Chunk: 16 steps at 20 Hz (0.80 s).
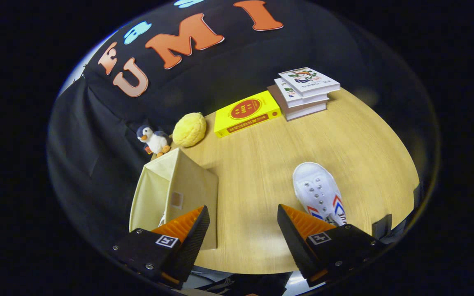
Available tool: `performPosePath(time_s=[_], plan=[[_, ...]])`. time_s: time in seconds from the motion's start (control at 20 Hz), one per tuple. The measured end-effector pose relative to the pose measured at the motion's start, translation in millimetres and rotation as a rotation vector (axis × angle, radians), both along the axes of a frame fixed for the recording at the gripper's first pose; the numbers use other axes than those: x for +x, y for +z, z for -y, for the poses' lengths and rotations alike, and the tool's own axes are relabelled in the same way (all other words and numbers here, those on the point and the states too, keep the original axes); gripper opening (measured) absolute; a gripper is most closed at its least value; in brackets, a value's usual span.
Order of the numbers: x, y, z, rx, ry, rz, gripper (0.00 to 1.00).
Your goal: Open the storage box then place both shoes into the box .Put the left shoe in first, then the right shoe, with the right side of both shoes facing outward in a uniform manner.
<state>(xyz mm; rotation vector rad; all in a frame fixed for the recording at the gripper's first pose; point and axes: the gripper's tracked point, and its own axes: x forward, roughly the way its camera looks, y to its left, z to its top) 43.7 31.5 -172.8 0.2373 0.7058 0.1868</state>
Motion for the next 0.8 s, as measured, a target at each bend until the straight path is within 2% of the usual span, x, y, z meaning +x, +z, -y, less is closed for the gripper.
performPosePath(time_s=[0.3,0.5,0.8], plan=[[1.6,-30.9,79.5,-0.054,-0.076,-0.072,0.99],[-0.6,-56.4,112.6,-0.081,-0.078,-0.137,0.97],[1.4,-96.8,133.1,-0.161,-0.036,-0.221,0.72]])
